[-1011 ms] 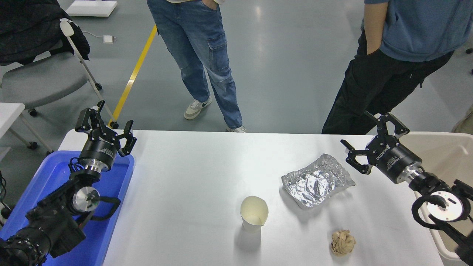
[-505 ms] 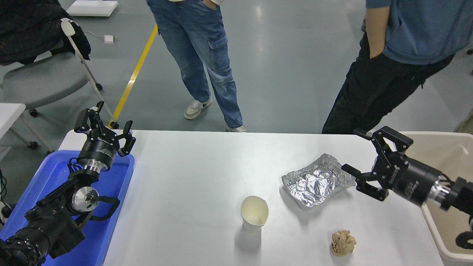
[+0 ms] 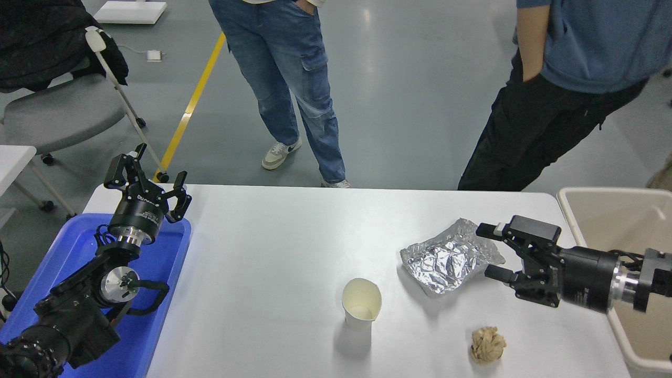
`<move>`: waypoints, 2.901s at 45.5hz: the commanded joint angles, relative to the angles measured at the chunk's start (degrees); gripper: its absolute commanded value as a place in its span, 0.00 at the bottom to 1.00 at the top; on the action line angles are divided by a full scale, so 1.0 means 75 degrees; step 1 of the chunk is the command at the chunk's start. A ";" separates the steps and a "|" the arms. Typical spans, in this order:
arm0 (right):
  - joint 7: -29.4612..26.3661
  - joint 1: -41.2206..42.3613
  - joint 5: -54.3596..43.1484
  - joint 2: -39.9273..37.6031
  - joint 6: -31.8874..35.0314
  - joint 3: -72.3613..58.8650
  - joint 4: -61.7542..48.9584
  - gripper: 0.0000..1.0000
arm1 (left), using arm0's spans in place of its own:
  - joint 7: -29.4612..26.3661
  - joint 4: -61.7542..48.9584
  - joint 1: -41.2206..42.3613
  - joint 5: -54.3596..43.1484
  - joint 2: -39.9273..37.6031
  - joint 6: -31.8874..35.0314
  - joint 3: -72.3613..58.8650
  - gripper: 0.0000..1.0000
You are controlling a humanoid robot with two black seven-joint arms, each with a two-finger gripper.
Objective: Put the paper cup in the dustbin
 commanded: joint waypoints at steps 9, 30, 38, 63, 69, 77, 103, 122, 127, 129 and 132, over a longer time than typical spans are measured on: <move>0.0000 0.2783 -0.0340 0.1046 -0.0285 -0.2859 -0.1004 1.00 | -0.0011 0.0012 -0.0038 0.0000 -0.0044 0.0012 0.0045 1.00; -0.0012 0.4682 0.0562 0.3964 -0.0355 -0.4979 -0.3008 1.00 | -0.0011 0.0012 -0.0050 0.0000 -0.0044 0.0012 0.0057 1.00; -0.0012 0.4858 0.0550 0.4691 -0.0566 -0.5742 -0.3418 1.00 | -0.0011 0.0012 -0.0050 0.0000 -0.0032 0.0012 0.0045 1.00; 0.0012 0.4870 0.0433 0.5781 -0.1210 -0.6832 -0.3864 1.00 | -0.0011 0.0012 -0.0038 0.0000 -0.0032 0.0012 0.0045 1.00; 0.0117 0.4800 0.0445 0.5922 -0.1281 -0.6867 -0.3993 1.00 | -0.0011 0.0012 -0.0038 0.0000 -0.0032 0.0012 0.0045 1.00; 0.0246 0.4706 0.0457 0.5922 -0.1328 -0.6879 -0.4004 1.00 | -0.0011 0.0012 -0.0038 0.0000 -0.0032 0.0012 0.0045 1.00; 0.0410 0.4097 0.0422 0.6027 -0.1761 -0.6867 -0.4028 1.00 | -0.0011 0.0012 -0.0038 0.0000 -0.0032 0.0012 0.0045 1.00; 0.0832 0.3804 0.0234 0.6016 -0.1972 -0.6891 -0.4110 0.93 | -0.0011 0.0012 -0.0038 0.0000 -0.0032 0.0012 0.0045 1.00; 0.1008 0.3757 0.0175 0.6016 -0.2031 -0.6891 -0.4122 0.86 | -0.0011 0.0012 -0.0038 0.0000 -0.0032 0.0012 0.0045 1.00; 0.1008 0.3745 0.0175 0.6016 -0.2066 -0.6903 -0.4110 0.83 | -0.0011 0.0012 -0.0038 0.0000 -0.0032 0.0012 0.0045 1.00; 0.1020 0.3687 0.0164 0.6016 -0.2113 -0.6903 -0.4122 0.83 | -0.0011 0.0012 -0.0038 0.0000 -0.0032 0.0012 0.0045 1.00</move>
